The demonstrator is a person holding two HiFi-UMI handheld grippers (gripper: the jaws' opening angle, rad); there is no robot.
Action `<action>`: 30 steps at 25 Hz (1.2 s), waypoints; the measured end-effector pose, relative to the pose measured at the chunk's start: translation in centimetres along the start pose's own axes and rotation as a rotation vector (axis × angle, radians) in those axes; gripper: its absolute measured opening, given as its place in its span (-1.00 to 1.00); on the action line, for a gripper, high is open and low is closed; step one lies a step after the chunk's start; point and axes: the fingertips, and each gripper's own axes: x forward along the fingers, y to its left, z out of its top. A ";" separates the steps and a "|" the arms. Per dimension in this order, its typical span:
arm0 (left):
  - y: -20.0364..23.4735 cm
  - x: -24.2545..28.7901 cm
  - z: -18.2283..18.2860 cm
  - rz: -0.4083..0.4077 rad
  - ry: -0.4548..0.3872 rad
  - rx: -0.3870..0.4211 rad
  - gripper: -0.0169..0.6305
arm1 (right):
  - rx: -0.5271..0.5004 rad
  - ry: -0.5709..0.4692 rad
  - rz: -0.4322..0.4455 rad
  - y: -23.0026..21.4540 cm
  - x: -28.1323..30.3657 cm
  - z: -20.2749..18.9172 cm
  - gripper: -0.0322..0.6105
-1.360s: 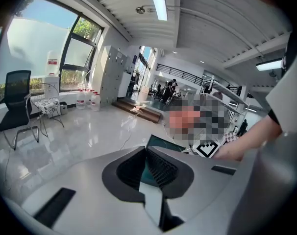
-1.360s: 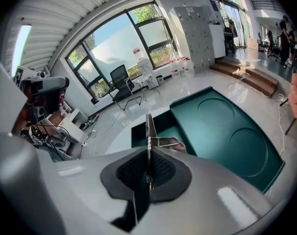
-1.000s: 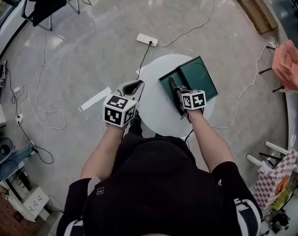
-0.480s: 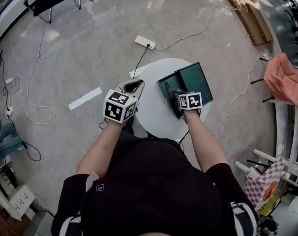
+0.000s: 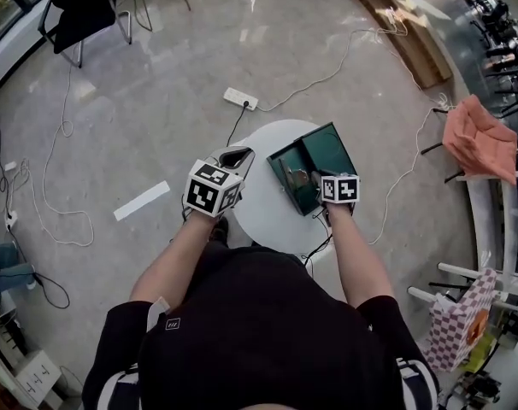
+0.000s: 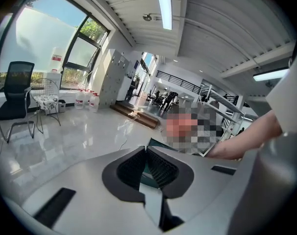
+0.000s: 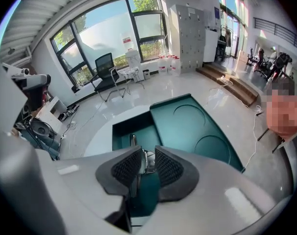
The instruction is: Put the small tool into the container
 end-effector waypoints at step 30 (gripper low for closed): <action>-13.8 -0.8 17.4 -0.160 -0.224 0.395 -0.89 | -0.047 -0.933 0.044 1.9 -33.6 11.5 -0.87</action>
